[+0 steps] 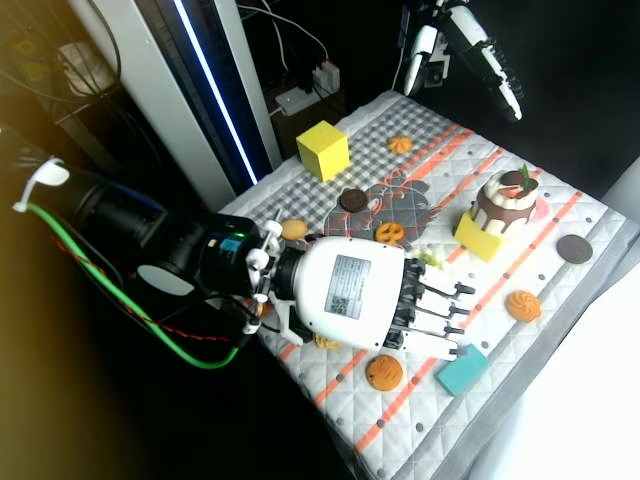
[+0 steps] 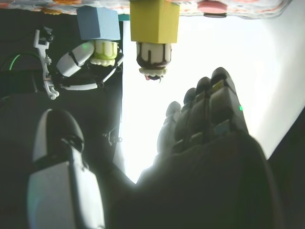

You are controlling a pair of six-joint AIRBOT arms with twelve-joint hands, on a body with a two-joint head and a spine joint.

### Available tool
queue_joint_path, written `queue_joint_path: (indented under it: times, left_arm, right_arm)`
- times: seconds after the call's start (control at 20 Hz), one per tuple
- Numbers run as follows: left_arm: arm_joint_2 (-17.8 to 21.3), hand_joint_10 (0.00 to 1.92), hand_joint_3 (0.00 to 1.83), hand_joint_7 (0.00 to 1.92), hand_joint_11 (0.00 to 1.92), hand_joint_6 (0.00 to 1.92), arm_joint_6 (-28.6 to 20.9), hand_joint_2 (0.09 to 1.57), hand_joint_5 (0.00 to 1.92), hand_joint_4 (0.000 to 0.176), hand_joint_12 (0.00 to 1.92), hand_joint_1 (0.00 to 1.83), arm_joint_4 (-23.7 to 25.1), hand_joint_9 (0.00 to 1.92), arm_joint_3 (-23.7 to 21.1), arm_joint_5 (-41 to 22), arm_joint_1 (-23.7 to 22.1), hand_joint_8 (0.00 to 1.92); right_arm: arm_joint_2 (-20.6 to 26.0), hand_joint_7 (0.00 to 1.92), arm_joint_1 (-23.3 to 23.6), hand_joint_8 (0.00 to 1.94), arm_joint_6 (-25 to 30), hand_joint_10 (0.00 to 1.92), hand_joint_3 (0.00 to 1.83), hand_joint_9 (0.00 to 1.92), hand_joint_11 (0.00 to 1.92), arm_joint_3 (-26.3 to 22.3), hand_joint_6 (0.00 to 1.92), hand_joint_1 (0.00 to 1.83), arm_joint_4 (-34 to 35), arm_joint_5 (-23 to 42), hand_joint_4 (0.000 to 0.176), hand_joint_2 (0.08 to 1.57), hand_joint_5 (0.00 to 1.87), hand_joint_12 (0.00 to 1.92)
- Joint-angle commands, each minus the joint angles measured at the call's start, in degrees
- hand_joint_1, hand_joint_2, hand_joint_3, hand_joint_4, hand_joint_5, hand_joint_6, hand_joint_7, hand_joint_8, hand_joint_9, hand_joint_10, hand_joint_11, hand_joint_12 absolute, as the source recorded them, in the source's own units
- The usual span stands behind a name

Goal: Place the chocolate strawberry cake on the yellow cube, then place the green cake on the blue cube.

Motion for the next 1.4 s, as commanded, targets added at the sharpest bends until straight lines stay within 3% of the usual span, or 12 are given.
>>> queue_joint_path:
  times: [0.0,0.25,0.3,0.35,0.4,0.5,0.7,0.75,0.8,0.95,1.2,1.35]
  left_arm:
    - [-0.08,0.00,0.00,0.00,0.00,0.00,-0.58,0.90,0.00,0.115,0.00,0.76,0.52,0.00,0.30,-7.22,-0.27,0.00]
    - [-0.11,0.00,0.00,0.00,0.00,0.00,-0.58,0.89,0.00,0.123,0.00,0.76,0.51,0.00,0.29,-7.22,-0.27,0.00]
    - [-0.15,0.00,0.00,0.00,0.00,0.00,-0.58,0.90,0.00,0.114,0.00,0.75,0.49,0.00,0.29,-7.21,-0.25,0.00]
    - [-0.17,0.00,0.01,0.00,0.00,0.00,-0.58,0.91,0.00,0.112,0.00,0.76,0.48,0.00,0.29,-7.20,-0.25,0.00]
    - [-0.22,0.00,0.01,0.00,0.00,0.00,-0.58,0.91,0.00,0.111,0.00,0.77,0.41,0.00,0.29,-7.20,-0.24,0.00]
    - [-0.27,0.00,0.00,0.00,0.00,0.00,-0.58,0.91,0.00,0.103,0.00,0.79,0.36,0.00,0.28,-7.21,-0.23,0.00]
    - [-0.24,0.00,0.01,0.00,0.00,0.00,-1.27,0.91,0.00,0.090,0.00,0.76,0.37,0.00,0.26,-7.46,-0.11,0.00]
    - [-0.24,0.00,0.00,0.00,0.00,0.00,-1.30,0.91,0.00,0.095,0.00,0.75,0.37,0.00,0.25,-7.47,-0.09,0.00]
    - [-0.24,0.00,0.00,0.00,0.00,0.00,-1.40,0.90,0.00,0.104,0.00,0.75,0.37,0.00,0.25,-7.53,0.01,0.00]
    - [-0.24,0.00,0.00,0.00,0.00,0.00,-1.82,0.91,0.00,0.101,0.00,0.75,0.36,0.00,0.25,-7.80,0.34,0.00]
    - [-0.27,0.00,0.01,0.00,0.00,0.00,-2.05,0.93,0.00,0.122,0.00,0.76,0.32,0.00,0.25,-7.90,0.45,0.00]
    - [-0.31,0.00,0.01,0.00,0.00,0.00,-2.05,0.94,0.00,0.115,0.00,0.74,0.27,0.00,0.24,-7.92,0.45,0.00]
  right_arm:
    - [0.19,0.87,0.63,0.01,0.19,0.12,0.00,0.89,0.42,-0.15,0.01,0.86,0.44,6.17,0.024,1.09,0.91,1.32]
    - [0.22,0.87,0.88,0.00,-0.03,0.10,0.00,0.90,0.49,-0.24,0.00,0.83,0.40,6.46,0.005,1.09,0.94,1.28]
    - [0.40,0.87,0.97,0.00,-0.04,0.07,0.01,0.90,0.50,-0.34,0.83,0.95,0.40,6.56,0.142,1.12,0.93,1.26]
    - [0.59,0.87,1.01,0.00,-0.04,0.07,0.01,0.90,0.50,-0.47,1.07,0.97,0.40,6.69,0.169,1.15,0.89,1.25]
    - [0.77,0.85,1.04,0.00,-0.04,0.06,0.00,0.91,0.52,-0.70,0.46,0.90,0.40,7.02,0.039,1.10,0.83,1.26]
    - [0.77,0.85,1.04,0.00,-0.08,0.05,0.00,0.92,0.55,-0.99,0.06,0.86,0.30,7.31,0.002,1.09,0.91,1.23]
    - [0.63,0.88,0.24,0.00,-0.21,0.03,0.00,0.90,0.40,-1.33,1.15,0.97,0.42,7.17,0.176,1.16,0.87,1.27]
    - [0.63,0.87,0.18,0.01,-0.21,0.02,0.00,0.88,0.38,-1.35,0.47,0.92,0.44,7.17,0.017,1.11,0.81,1.25]
    - [0.62,0.87,-0.09,0.00,-0.21,0.01,0.00,0.87,0.35,-1.42,0.17,0.87,0.49,7.15,0.000,1.11,0.86,1.26]
    - [0.64,0.84,-0.98,0.00,-0.21,0.00,0.00,0.83,0.25,-1.55,0.02,0.85,1.16,7.15,0.000,1.12,0.86,1.30]
    - [0.67,0.45,-2.81,0.00,-0.21,0.00,0.00,0.43,0.01,-1.55,0.00,0.62,2.80,6.93,0.140,1.10,0.50,1.02]
    - [0.70,0.32,-3.02,0.00,-0.21,0.00,0.00,0.28,0.00,-1.54,0.00,0.57,2.83,6.64,0.118,1.10,0.37,0.68]
